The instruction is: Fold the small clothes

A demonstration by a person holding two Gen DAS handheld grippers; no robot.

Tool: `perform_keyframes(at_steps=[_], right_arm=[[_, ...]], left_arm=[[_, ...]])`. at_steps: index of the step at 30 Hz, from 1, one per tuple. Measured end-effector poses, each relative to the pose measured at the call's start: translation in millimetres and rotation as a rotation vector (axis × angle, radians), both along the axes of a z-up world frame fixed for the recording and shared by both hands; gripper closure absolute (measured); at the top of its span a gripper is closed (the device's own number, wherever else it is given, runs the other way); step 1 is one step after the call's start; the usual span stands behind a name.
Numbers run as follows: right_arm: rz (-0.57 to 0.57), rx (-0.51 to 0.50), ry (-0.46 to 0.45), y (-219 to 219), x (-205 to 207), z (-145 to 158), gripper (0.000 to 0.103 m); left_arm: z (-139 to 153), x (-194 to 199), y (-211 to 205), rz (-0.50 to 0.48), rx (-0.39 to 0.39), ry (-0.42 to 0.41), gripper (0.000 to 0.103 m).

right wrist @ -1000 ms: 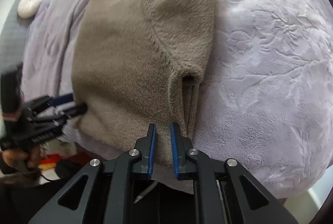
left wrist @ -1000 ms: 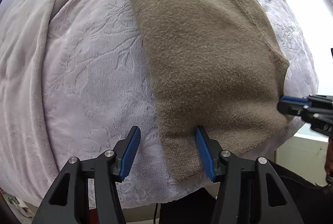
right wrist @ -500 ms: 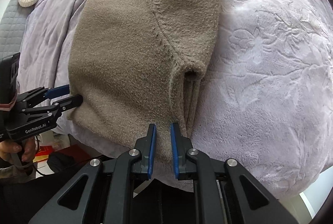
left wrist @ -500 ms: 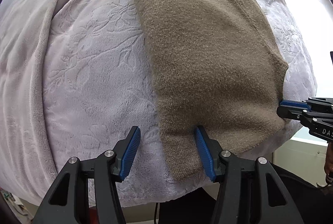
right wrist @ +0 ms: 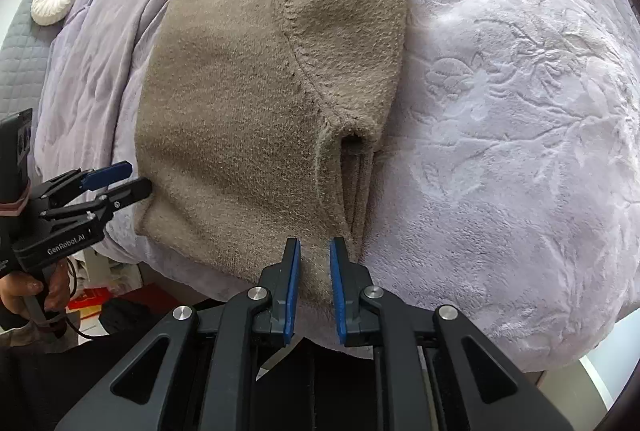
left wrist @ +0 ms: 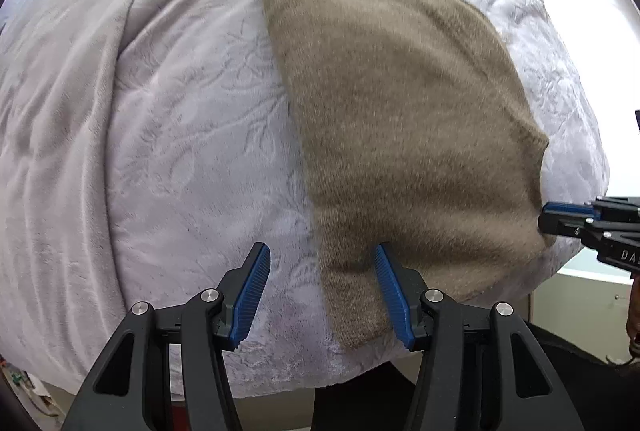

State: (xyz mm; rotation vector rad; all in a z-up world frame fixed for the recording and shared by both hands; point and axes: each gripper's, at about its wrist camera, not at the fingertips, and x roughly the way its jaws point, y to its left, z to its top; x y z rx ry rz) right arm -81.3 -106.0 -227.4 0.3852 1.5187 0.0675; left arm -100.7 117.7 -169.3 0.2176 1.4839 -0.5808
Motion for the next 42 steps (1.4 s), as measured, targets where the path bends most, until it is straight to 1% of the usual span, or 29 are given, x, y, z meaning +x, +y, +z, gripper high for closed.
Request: perform_keyframes(at_steps=[3, 11, 18, 19, 20, 21, 22, 24, 26, 27, 28, 29, 31, 33, 35, 36, 38, 40, 41, 42], right_arm=[[-0.011, -0.022, -0.004, -3, -1, 5, 0.085], [-0.107, 0.023, -0.016, -24, 3, 15, 0.085], [-0.142, 0.043, -0.042, -27, 10, 28, 0.085], [-0.143, 0.042, -0.048, -26, 12, 31, 0.083], [-0.144, 0.04, -0.057, -25, 14, 36, 0.081], [-0.145, 0.037, -0.064, -24, 16, 40, 0.068], [-0.145, 0.033, -0.073, -22, 18, 44, 0.046], [-0.142, 0.022, -0.103, -18, 24, 56, 0.022], [-0.136, 0.014, -0.121, -15, 31, 66, 0.022], [-0.136, 0.007, -0.123, -13, 34, 69, 0.022], [-0.138, 0.0, -0.124, -13, 37, 71, 0.022], [-0.141, -0.007, -0.124, -13, 40, 74, 0.022], [-0.146, -0.023, -0.127, -11, 44, 78, 0.021], [-0.149, -0.05, -0.14, -8, 47, 83, 0.019], [-0.147, -0.075, -0.149, -6, 50, 85, 0.01], [-0.144, -0.09, -0.159, -5, 51, 88, 0.0], [-0.137, -0.114, -0.162, -3, 53, 90, 0.0], [-0.133, -0.157, -0.161, -2, 53, 92, 0.0], [-0.131, -0.168, -0.158, -2, 54, 92, 0.0], [-0.13, -0.178, -0.154, -1, 55, 93, 0.0]], left_arm=[[8, 5, -2, 0.005, -0.01, -0.013, 0.047], [18, 6, -15, -0.021, -0.009, -0.026, 0.047], [29, 11, -28, -0.026, -0.005, -0.037, 0.047], [32, 13, -29, -0.02, -0.007, -0.041, 0.047], [34, 15, -29, -0.013, -0.013, -0.047, 0.047], [38, 18, -30, -0.003, -0.017, -0.054, 0.047], [42, 21, -32, 0.005, -0.018, -0.061, 0.047], [49, 26, -34, 0.016, -0.018, -0.073, 0.047], [54, 29, -36, 0.025, -0.021, -0.082, 0.046], [57, 33, -34, 0.026, -0.023, -0.082, 0.03], [58, 34, -33, 0.032, -0.024, -0.084, 0.017], [61, 33, -35, 0.044, -0.026, -0.101, 0.0], [68, 31, -34, 0.059, -0.023, -0.145, 0.001], [70, 31, -36, 0.07, -0.012, -0.154, 0.001], [70, 32, -35, 0.09, 0.009, -0.161, 0.001], [71, 32, -34, 0.095, 0.013, -0.16, 0.001], [72, 33, -33, 0.112, 0.018, -0.157, 0.001], [74, 34, -32, 0.129, 0.056, -0.177, 0.001], [75, 35, -33, 0.133, 0.088, -0.2, 0.001], [76, 35, -32, 0.136, 0.097, -0.214, 0.001]])
